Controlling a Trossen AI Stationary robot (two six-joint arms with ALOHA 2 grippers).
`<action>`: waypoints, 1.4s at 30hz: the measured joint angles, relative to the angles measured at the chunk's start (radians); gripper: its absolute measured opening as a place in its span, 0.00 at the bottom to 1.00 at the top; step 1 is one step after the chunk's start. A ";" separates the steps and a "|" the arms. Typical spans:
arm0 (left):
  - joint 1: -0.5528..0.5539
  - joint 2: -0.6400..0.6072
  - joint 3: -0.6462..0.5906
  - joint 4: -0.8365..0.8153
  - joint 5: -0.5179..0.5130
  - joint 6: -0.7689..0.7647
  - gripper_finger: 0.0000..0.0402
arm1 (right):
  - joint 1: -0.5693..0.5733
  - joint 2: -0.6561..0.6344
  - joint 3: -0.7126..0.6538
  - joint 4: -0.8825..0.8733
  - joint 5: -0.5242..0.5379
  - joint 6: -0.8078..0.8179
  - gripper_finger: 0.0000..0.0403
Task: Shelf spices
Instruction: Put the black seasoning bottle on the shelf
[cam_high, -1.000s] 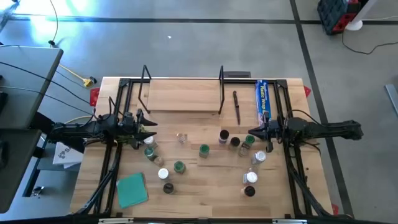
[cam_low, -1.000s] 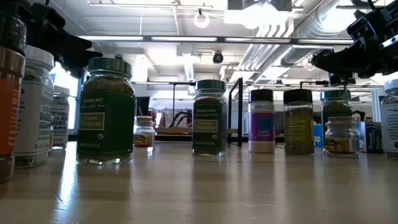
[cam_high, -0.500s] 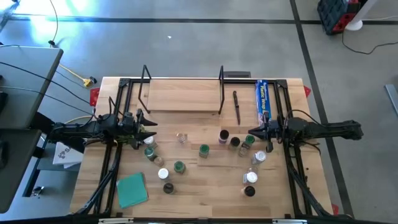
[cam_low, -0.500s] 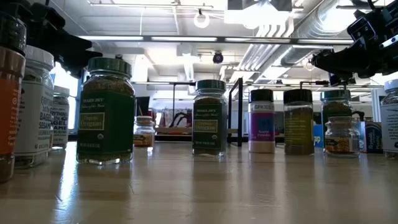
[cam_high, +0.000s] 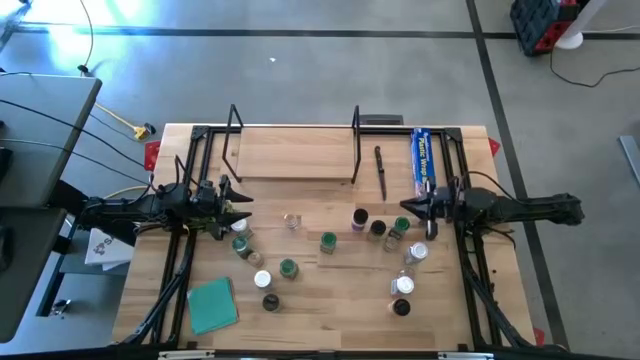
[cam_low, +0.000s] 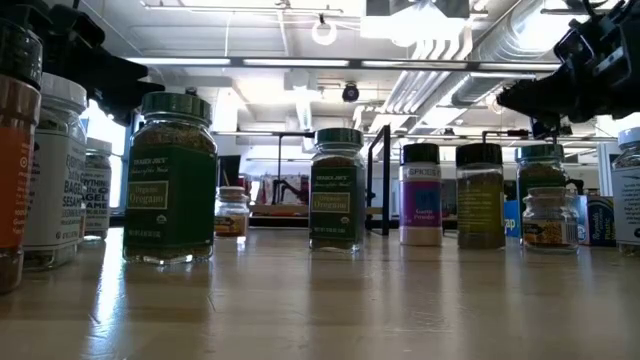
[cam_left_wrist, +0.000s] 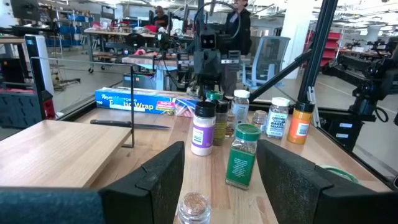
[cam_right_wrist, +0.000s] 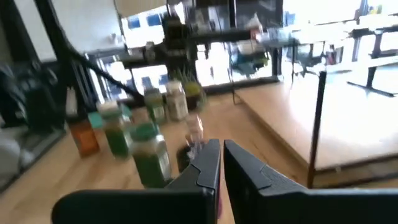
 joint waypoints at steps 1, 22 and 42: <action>0.000 0.000 0.000 0.000 0.000 0.000 0.49 | 0.001 0.000 0.000 0.042 -0.010 0.008 0.04; -0.001 0.000 -0.001 0.046 -0.056 -0.001 0.49 | 0.056 0.620 0.134 0.684 0.025 0.187 0.04; 0.000 0.003 0.000 0.062 -0.147 -0.091 0.49 | -0.057 1.262 1.275 -0.750 -0.087 0.088 0.08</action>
